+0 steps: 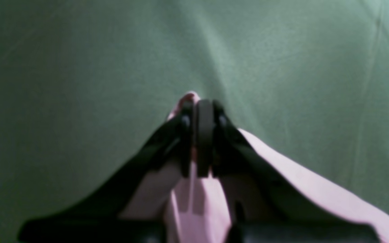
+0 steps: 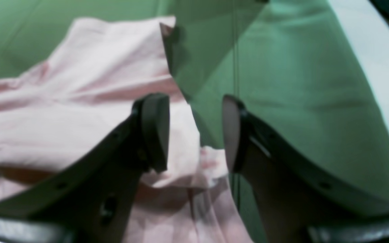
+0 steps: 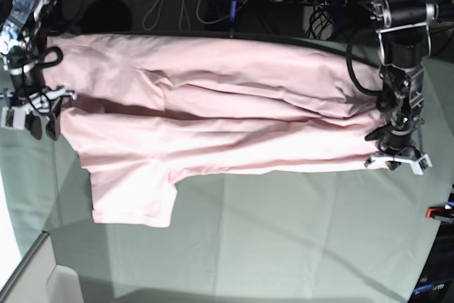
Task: Layout the t-shirt on the table in an organized manner, then fold the t-shirt properly
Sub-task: 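Move the right gripper along the shirt edge and grasp the hem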
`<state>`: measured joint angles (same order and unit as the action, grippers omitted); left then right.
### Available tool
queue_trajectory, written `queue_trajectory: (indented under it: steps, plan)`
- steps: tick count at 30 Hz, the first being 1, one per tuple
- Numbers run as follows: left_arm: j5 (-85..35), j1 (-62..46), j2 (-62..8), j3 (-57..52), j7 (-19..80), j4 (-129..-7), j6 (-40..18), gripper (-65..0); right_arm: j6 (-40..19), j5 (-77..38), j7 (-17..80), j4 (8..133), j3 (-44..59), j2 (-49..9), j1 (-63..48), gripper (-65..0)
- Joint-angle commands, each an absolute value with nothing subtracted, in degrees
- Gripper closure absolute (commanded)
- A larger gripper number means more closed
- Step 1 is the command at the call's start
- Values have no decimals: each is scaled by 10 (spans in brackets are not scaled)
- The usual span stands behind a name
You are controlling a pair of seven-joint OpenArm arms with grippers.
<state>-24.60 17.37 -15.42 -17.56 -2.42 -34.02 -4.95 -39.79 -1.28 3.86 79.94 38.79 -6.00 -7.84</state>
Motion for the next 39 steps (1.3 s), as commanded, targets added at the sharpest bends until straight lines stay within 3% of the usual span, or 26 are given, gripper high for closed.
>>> queue_trajectory:
  steps: [1, 7, 14, 18, 36, 39]
  plan:
    - [-247, 188, -165, -177, -38, -350, -52, -1, -400, -23, 29, 809, 390, -69, -63, -264]
    - [-247, 183, -165, -178, -36, -379, -52, -2, -400, -23, 86, 764, 351, -109, -5, -269]
    - [-247, 183, -177, -178, -36, -379, -51, -2, -400, -23, 96, 655, 279, -157, 55, -360]
    - [-245, 183, -177, -178, -36, -379, -51, -2, -400, -23, 96, 605, 254, -168, 87, -375]
    - [-244, 184, -177, -175, -36, -378, -51, -3, -400, -23, 93, 436, 169, -182, 178, -371]
    - [-244, 184, -177, -175, -36, -378, -51, -3, -400, -23, 93, 436, 146, -182, 176, -306]
